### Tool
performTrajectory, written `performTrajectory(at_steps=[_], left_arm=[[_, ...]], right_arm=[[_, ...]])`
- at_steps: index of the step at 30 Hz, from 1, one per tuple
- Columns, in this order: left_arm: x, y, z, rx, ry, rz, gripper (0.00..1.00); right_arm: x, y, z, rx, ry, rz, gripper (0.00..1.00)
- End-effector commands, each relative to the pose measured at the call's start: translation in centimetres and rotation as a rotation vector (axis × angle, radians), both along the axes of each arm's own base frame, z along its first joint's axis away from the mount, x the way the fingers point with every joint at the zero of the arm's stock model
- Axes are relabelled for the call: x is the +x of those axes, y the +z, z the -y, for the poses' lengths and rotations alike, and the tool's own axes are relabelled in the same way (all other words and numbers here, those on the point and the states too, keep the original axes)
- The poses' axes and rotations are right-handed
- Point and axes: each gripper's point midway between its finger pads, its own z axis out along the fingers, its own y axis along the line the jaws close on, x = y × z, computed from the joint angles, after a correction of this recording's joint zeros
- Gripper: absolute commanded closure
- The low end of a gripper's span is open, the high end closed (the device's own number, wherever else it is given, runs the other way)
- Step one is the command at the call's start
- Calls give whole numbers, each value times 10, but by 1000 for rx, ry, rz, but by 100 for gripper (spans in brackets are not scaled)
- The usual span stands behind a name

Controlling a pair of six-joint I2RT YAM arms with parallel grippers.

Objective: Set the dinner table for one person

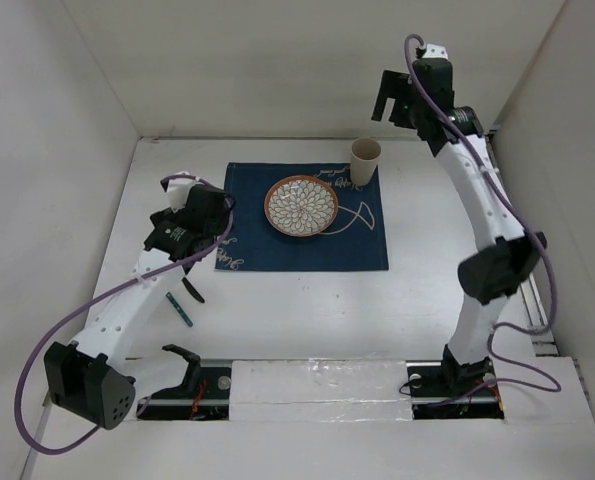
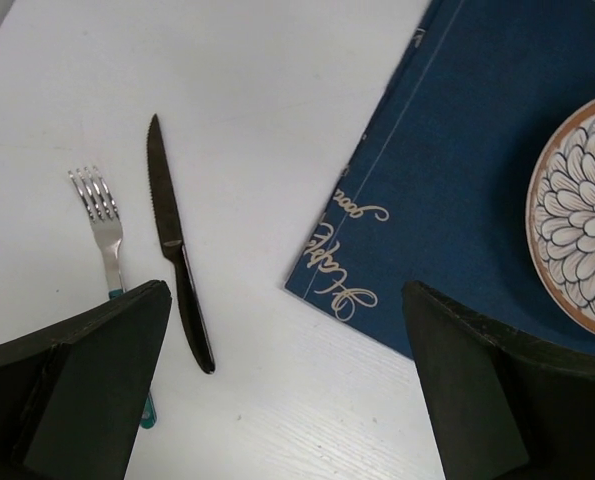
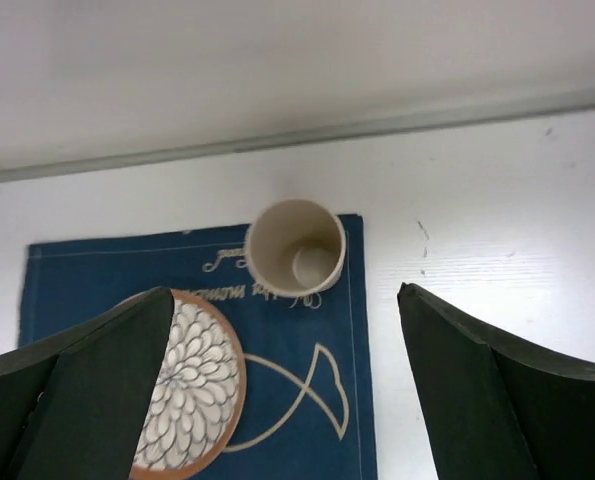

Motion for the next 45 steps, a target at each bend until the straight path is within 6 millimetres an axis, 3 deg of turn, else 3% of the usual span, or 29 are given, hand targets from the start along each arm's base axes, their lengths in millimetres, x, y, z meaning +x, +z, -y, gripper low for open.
performTrajectory(at_steps=[1,2,4,5,6,7,9,11,12,17,20,23,27,29,34,38,45], left_arm=[[-5,9,-17,18,123,33,1],[-7,11,-19,17,138,33,1],[-8,11,-22,18,167,40,1],[-9,13,-22,0,185,46,1],[-11,15,-25,-4,204,58,1],[-13,14,-25,-11,214,55,1],[-18,16,-28,-35,257,66,1],[-21,12,-30,-72,294,54,1],[-22,4,-30,-98,292,43,1],[-20,-67,-38,-238,280,-186,1],[-18,-82,-37,-217,290,-263,1],[-17,-113,-26,-241,262,-365,1],[-24,-146,-19,-267,277,-442,1],[-30,-158,-17,-304,310,-471,1],[-40,-162,-20,-326,397,-458,1],[-43,-154,-31,-302,438,-417,1],[-48,-169,-46,-268,499,-430,1]], right_arm=[[-52,80,-16,-35,-24,206,0],[-79,75,-29,-53,8,199,0],[-101,72,-37,-31,16,212,0],[-114,67,-50,-7,64,202,0],[-134,52,-52,31,80,166,0],[-140,49,-55,71,97,169,0],[-172,24,-82,119,228,126,0],[-190,14,-99,136,270,118,0],[-209,8,-121,138,326,105,0],[-262,-31,-164,83,428,44,0],[-283,-49,-186,95,514,12,0],[-299,-66,-205,101,595,-20,0],[-301,-92,-213,67,633,-70,0],[-302,-92,-214,58,648,-68,0],[-290,-110,-201,46,652,-108,0],[-292,-109,-203,105,701,-97,0],[-294,-106,-201,130,716,-80,0]])
